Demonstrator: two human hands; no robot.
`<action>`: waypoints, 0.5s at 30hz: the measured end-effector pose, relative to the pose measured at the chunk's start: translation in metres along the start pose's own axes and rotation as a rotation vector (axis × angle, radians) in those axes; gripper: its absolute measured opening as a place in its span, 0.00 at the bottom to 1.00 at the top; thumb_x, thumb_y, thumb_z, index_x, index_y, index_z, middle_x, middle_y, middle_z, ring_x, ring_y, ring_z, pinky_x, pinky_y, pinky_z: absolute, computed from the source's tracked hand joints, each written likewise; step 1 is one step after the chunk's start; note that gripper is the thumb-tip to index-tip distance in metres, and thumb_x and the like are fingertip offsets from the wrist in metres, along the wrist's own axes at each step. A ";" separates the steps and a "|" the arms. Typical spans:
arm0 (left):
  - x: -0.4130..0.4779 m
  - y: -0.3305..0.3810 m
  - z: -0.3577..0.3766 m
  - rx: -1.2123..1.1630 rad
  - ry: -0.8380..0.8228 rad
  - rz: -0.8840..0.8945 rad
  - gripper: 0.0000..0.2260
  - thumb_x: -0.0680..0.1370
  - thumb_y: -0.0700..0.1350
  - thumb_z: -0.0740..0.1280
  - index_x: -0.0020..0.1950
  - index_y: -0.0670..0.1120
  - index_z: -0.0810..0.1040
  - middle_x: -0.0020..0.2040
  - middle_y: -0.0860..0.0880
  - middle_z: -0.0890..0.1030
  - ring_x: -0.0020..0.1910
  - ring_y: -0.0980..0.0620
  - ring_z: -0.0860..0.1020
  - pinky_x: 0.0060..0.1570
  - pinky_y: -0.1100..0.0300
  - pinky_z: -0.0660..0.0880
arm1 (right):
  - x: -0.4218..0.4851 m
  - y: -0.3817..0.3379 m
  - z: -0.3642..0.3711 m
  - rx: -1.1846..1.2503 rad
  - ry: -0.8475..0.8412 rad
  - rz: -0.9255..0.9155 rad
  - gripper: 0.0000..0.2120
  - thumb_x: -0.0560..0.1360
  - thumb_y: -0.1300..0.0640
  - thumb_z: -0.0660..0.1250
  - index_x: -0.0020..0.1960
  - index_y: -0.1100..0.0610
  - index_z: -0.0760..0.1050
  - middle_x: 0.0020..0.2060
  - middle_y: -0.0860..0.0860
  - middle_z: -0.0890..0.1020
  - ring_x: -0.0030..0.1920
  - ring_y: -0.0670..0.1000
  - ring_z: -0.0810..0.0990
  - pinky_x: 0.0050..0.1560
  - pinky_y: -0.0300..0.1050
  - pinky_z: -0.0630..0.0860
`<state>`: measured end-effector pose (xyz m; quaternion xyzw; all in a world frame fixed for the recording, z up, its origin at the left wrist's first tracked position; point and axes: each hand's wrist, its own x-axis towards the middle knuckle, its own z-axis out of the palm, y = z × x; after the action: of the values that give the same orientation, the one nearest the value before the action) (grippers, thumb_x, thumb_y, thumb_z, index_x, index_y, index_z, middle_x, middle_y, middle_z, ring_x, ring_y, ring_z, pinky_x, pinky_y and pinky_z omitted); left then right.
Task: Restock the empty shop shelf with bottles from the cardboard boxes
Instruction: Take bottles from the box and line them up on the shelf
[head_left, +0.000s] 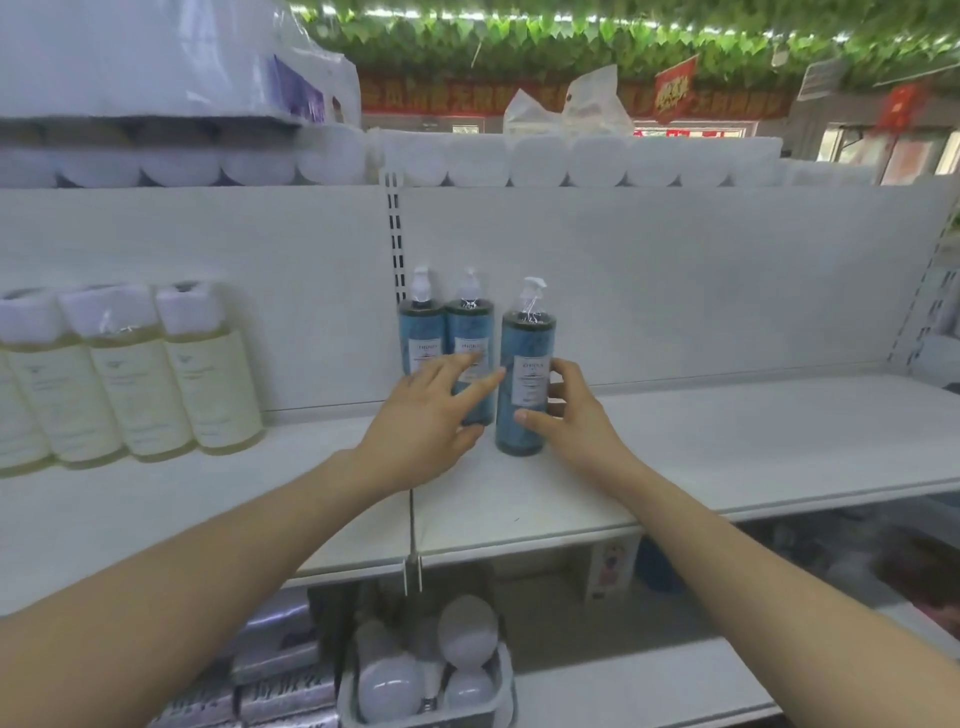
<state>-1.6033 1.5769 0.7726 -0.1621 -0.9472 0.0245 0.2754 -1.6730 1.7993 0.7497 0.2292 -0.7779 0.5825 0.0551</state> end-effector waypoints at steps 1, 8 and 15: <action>0.003 0.000 0.005 0.049 -0.006 -0.011 0.34 0.85 0.56 0.66 0.88 0.58 0.54 0.86 0.43 0.57 0.84 0.40 0.56 0.79 0.40 0.63 | 0.005 0.001 0.000 0.000 -0.004 -0.001 0.32 0.80 0.58 0.75 0.77 0.47 0.64 0.66 0.50 0.80 0.62 0.51 0.83 0.54 0.44 0.83; 0.011 -0.015 0.032 0.268 -0.017 -0.009 0.36 0.83 0.59 0.64 0.88 0.59 0.52 0.87 0.40 0.39 0.86 0.35 0.40 0.82 0.32 0.44 | 0.032 0.010 0.001 0.041 0.011 0.014 0.33 0.80 0.63 0.75 0.79 0.50 0.63 0.66 0.54 0.79 0.63 0.55 0.82 0.59 0.51 0.83; 0.005 -0.025 0.040 0.360 -0.027 -0.011 0.35 0.83 0.59 0.64 0.87 0.52 0.56 0.87 0.41 0.38 0.86 0.35 0.42 0.80 0.29 0.49 | 0.051 0.016 0.007 0.013 0.030 0.007 0.33 0.79 0.64 0.74 0.78 0.50 0.65 0.67 0.55 0.77 0.64 0.55 0.81 0.61 0.51 0.81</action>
<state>-1.6361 1.5568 0.7443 -0.1045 -0.9320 0.1944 0.2874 -1.7242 1.7814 0.7517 0.2179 -0.7742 0.5909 0.0632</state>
